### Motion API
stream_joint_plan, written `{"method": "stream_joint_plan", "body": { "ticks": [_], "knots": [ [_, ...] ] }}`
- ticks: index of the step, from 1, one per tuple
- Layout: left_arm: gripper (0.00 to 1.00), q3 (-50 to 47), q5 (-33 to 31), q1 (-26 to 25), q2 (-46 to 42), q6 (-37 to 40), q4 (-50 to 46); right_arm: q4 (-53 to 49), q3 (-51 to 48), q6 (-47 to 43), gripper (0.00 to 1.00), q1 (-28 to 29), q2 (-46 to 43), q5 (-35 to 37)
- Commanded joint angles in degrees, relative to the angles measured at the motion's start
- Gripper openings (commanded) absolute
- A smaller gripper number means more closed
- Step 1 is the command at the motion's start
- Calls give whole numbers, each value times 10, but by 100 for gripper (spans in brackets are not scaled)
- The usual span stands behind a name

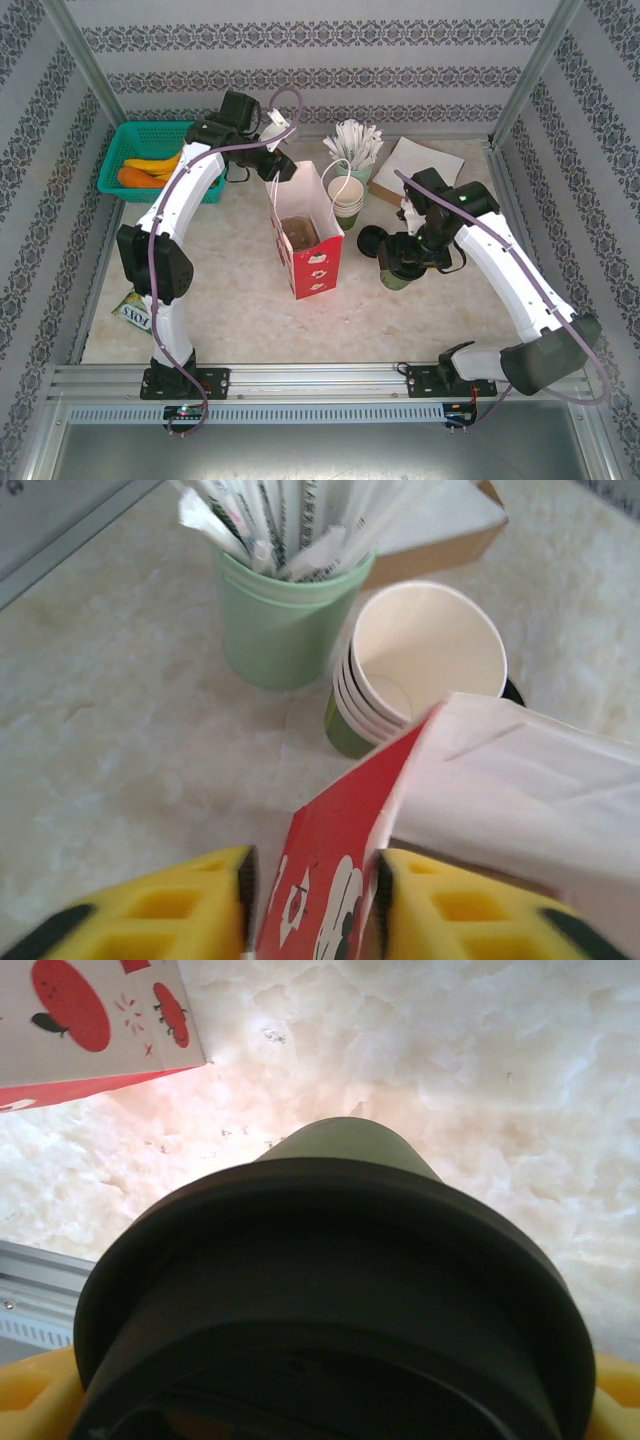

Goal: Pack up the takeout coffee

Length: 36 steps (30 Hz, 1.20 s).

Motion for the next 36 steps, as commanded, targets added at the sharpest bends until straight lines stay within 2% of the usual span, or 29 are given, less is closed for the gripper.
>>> {"method": "stream_joint_plan", "body": {
  "ticks": [1,3,5,8,9,17,23,27,36],
  "knots": [
    [27,-6,34,-4,-23,-1,-19,-26,23,15,59,9,-16,-3],
    [23,-28,23,-12,-39,-14,-5,-34,31,17,59,11,-16,0],
    [14,-40,-21,-25,-50,-38,17,-47,42,14,59,14,-14,6],
    [1,-35,-34,-31,-52,-78,16,-64,65,13,59,17,-10,19],
    [0,-34,-39,-31,-52,-95,14,-67,74,14,59,18,-10,19],
    [0,-105,-85,-41,-104,-235,60,-83,121,11,59,25,-7,28],
    [0,-116,-116,-49,-119,-291,27,-89,176,4,59,31,5,30],
    [0,-149,-148,-49,-133,-305,42,-103,222,-12,59,43,24,40],
    [0,-113,-132,-50,-109,-378,23,-131,413,-36,58,95,88,33]
  ]
}}
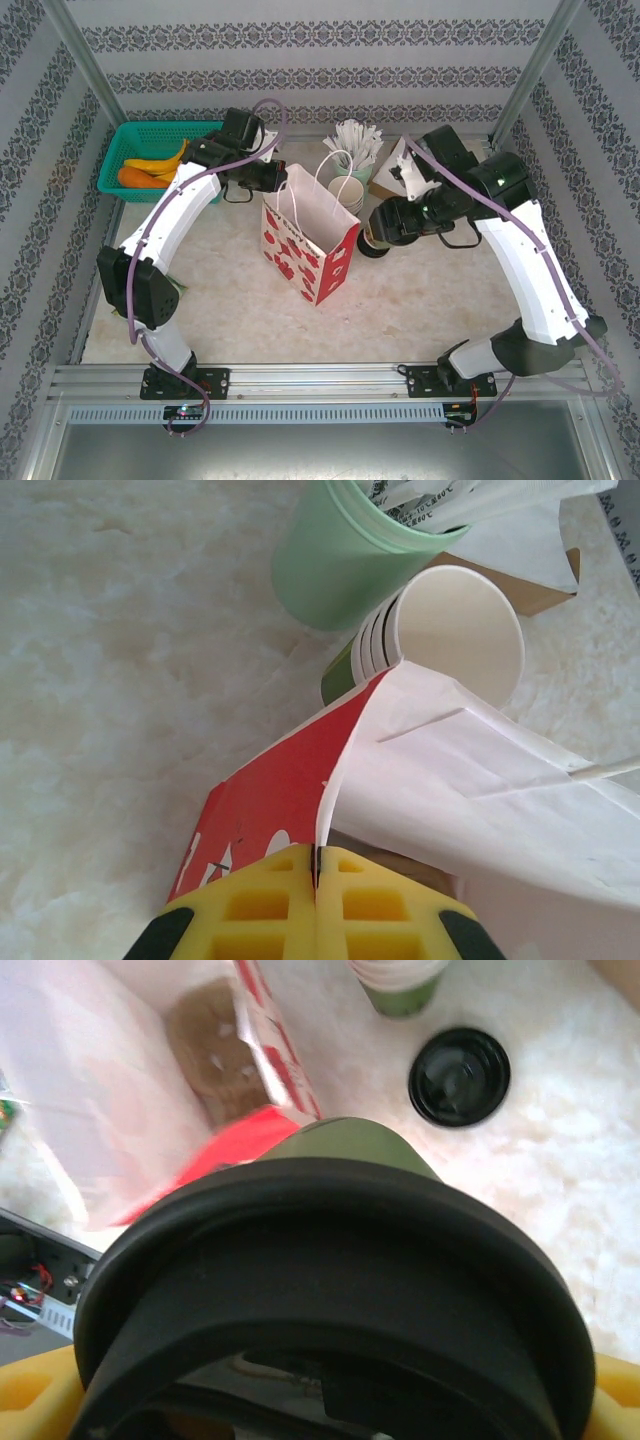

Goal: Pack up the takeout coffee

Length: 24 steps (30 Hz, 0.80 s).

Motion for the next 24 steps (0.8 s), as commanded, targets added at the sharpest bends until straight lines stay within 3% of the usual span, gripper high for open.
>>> {"method": "stream_joint_plan", "body": {
  "ticks": [1,8,19,24],
  "knots": [
    [0,23,-7,-6,5,-51,-8,-26,68,-21,58,20,18,0],
    [0,6,17,-5,-5,-46,12,-30,194,-48,58,58,84,-5],
    [0,-14,69,-5,-16,-29,47,-9,218,-54,58,102,181,21],
    [0,-18,70,-5,-18,1,41,21,204,-56,59,120,212,-18]
  ]
}}
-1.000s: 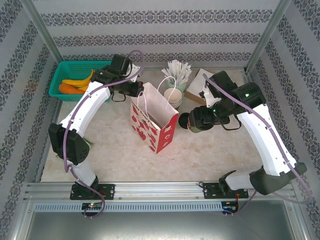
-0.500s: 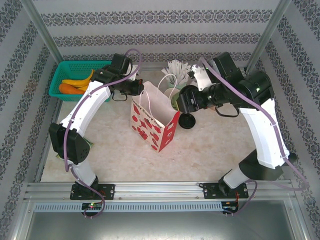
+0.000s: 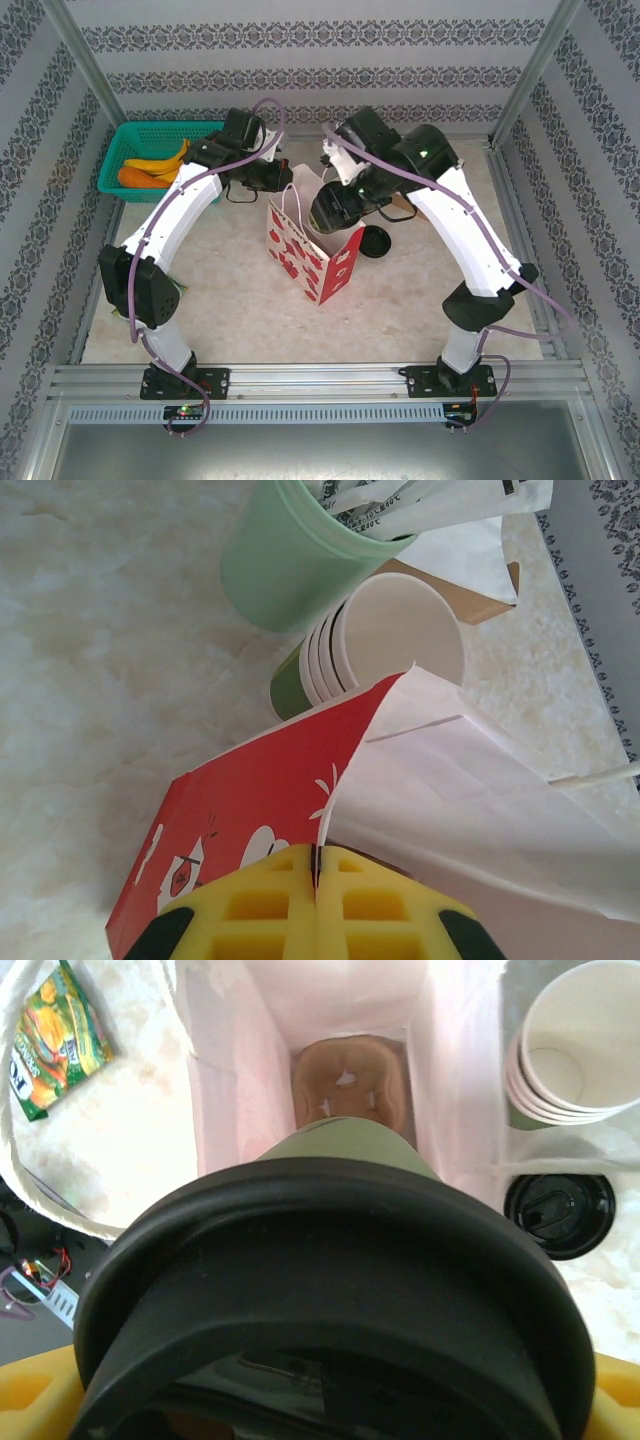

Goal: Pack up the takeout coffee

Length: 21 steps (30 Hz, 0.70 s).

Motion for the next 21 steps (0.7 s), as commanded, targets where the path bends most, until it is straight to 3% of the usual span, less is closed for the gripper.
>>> {"method": "stream_joint_plan", "body": {
  "ticks": [1,14,21],
  "knots": [
    [0,-11,10,-5,-21,34,18,30,-3,-9,59,9,8,-31],
    [3,-92,51,-6,-80,53,84,139,-144,46,59,3,-5,-113],
    [3,-100,45,-4,-89,62,88,145,-187,67,58,-7,-18,-88]
  ]
}}
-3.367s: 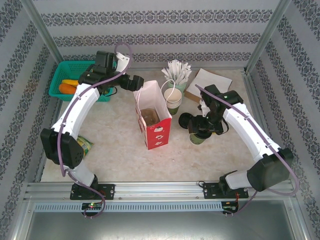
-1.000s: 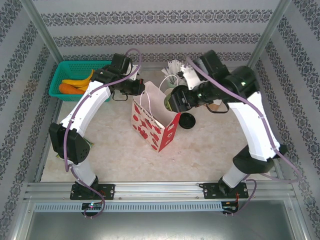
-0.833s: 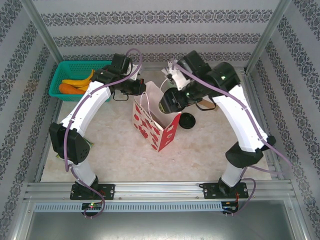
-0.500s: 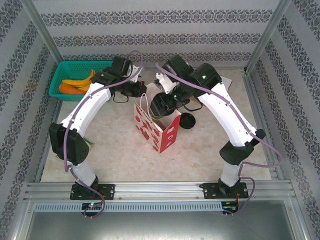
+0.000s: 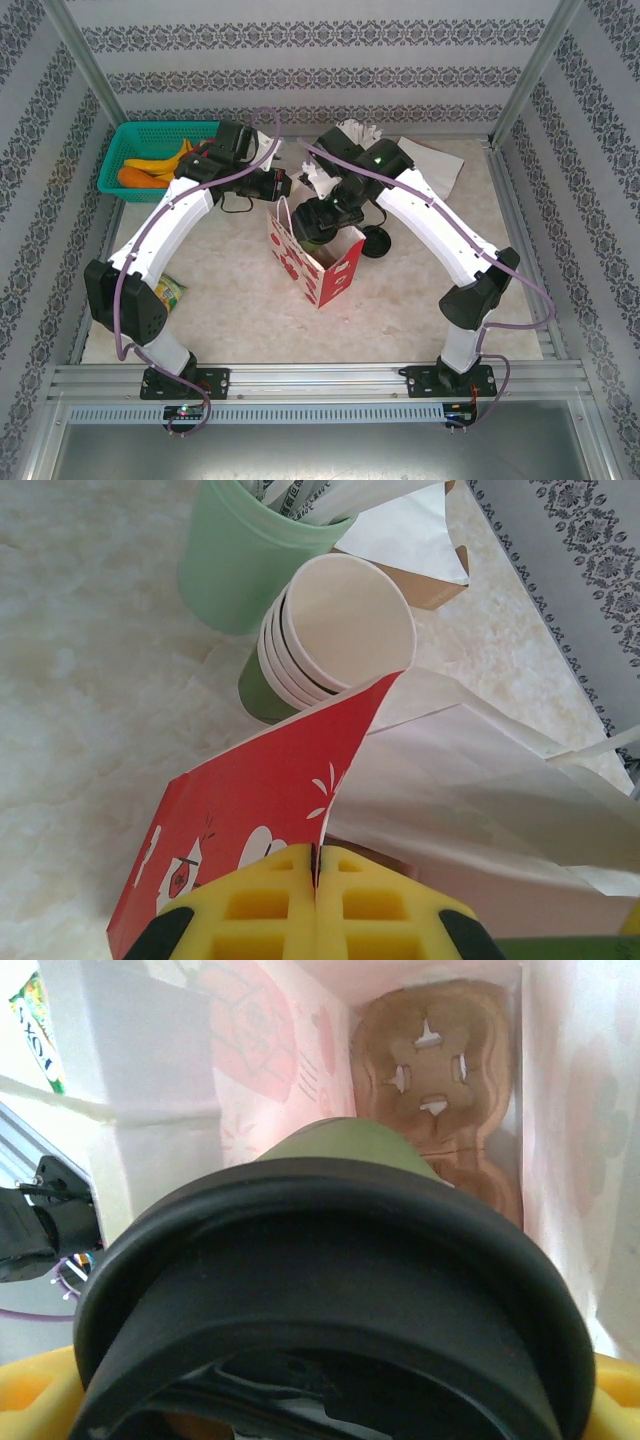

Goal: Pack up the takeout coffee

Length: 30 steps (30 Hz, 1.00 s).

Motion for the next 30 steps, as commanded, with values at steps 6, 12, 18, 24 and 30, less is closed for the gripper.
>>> {"method": "stream_joint_plan", "body": {
  "ticks": [6,12,18,24,30],
  "knots": [
    [3,-11,3,-3,-22,22,28,-6,-23,21,59,-9,-31,46],
    [2,-13,13,-3,-23,26,29,-31,-26,13,59,-2,-17,93],
    [0,-13,22,-3,-23,28,28,-68,0,-9,59,11,18,108],
    [0,-15,30,-3,-23,29,30,-80,8,-21,59,20,42,97],
    [0,-15,33,-3,-23,23,34,-88,15,-32,58,32,60,75]
  ]
}}
